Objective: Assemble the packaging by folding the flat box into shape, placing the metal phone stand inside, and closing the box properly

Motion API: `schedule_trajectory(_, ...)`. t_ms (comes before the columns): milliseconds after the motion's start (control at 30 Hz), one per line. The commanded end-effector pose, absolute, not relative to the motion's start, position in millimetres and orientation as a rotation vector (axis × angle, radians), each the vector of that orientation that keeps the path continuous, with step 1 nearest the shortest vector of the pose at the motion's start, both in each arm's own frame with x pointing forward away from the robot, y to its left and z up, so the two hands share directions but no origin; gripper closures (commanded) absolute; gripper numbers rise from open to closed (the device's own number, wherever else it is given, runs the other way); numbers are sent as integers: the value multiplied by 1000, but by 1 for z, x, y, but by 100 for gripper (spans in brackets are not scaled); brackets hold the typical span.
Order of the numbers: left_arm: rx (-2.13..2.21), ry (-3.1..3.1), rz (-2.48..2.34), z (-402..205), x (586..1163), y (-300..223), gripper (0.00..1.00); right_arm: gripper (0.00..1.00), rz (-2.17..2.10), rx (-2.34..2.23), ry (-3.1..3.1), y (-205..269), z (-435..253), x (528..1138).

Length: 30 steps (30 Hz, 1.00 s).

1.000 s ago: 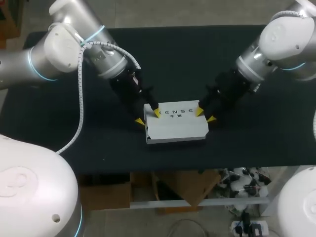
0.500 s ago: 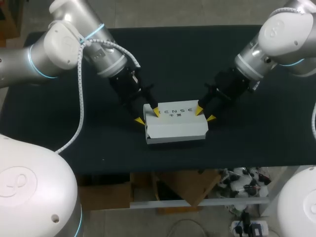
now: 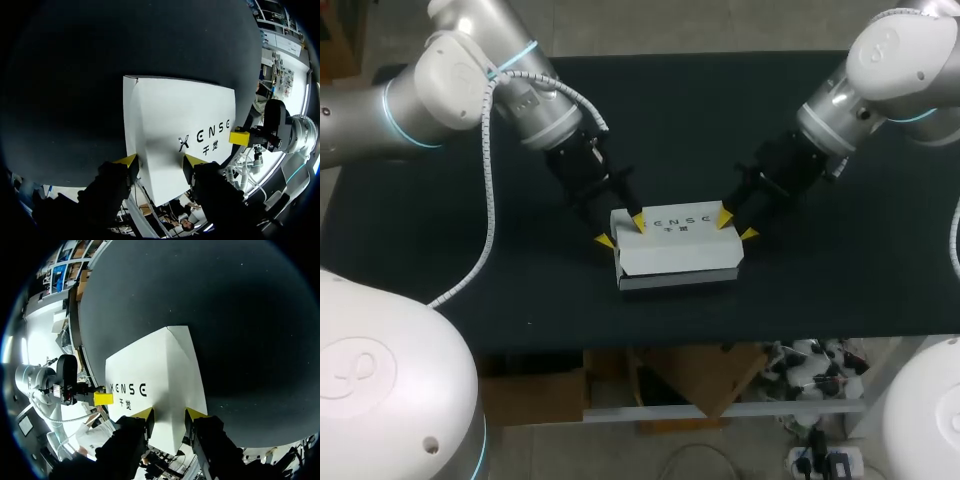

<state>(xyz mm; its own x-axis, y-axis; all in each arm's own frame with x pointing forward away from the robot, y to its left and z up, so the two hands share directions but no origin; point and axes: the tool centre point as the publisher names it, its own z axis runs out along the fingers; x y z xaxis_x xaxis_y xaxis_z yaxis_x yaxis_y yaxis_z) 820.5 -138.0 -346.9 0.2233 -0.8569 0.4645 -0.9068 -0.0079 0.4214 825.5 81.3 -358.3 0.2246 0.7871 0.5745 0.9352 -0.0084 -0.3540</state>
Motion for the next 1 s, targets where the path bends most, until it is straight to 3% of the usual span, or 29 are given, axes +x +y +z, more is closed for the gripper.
schedule_trajectory(33,1853,-1627,78,-344,824,-143,45,58,-265,-1818,-1589,86,-356,829)
schedule_trajectory(267,1860,-1615,50,-341,825,-144,51,59,-251,-1823,-1579,86,-353,831)
schedule_trajectory(1000,1860,-1587,-20,-336,828,-141,51,60,-227,-1822,-1546,85,-350,834)
